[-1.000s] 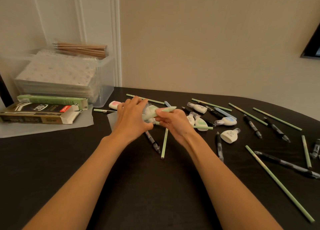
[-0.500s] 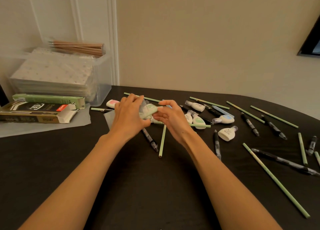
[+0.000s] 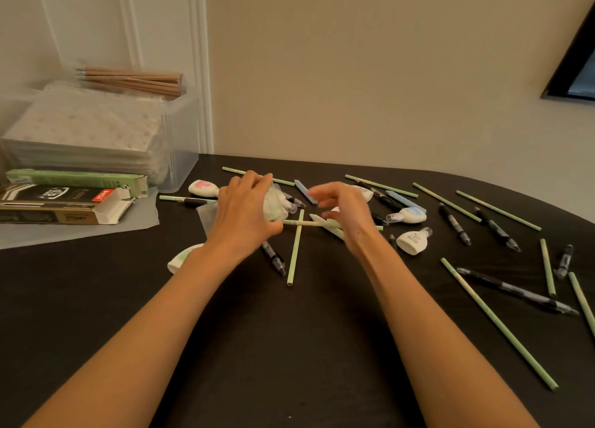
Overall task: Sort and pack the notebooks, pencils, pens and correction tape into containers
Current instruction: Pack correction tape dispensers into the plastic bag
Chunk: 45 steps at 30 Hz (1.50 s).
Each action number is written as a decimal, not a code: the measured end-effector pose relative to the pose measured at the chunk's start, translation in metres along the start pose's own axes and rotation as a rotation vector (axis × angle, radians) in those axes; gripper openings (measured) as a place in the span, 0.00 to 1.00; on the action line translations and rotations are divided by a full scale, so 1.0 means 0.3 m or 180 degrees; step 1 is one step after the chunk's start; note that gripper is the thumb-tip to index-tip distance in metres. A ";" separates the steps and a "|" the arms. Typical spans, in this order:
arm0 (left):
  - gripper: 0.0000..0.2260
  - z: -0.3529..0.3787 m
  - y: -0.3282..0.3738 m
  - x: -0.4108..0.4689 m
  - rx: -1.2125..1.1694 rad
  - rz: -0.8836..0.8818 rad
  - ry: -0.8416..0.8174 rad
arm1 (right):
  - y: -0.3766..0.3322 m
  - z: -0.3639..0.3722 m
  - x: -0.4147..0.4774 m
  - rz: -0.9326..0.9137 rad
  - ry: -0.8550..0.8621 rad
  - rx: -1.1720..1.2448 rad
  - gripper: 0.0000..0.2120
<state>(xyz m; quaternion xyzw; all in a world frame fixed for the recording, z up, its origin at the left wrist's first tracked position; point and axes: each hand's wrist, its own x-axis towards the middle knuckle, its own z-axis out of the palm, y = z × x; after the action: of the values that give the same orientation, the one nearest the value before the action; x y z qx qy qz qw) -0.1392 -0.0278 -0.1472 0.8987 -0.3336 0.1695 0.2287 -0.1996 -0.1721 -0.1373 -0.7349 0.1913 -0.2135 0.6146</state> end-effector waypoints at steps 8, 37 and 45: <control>0.33 0.029 0.052 -0.009 0.0239 0.0062 -0.0189 | 0.094 -0.096 0.033 -0.0330 0.0239 -0.3539 0.12; 0.31 0.048 0.052 -0.025 0.0279 0.0079 -0.0382 | 0.081 -0.069 -0.009 0.0928 -0.0593 0.1871 0.04; 0.31 0.043 0.049 -0.030 0.0022 0.0112 -0.0212 | 0.090 -0.058 0.002 0.0731 -0.0652 0.1798 0.06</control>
<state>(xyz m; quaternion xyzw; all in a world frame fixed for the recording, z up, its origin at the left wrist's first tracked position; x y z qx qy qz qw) -0.1537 -0.0398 -0.1576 0.8987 -0.3561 0.1446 0.2113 -0.2091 -0.1914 -0.1610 -0.5265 0.1433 -0.1123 0.8305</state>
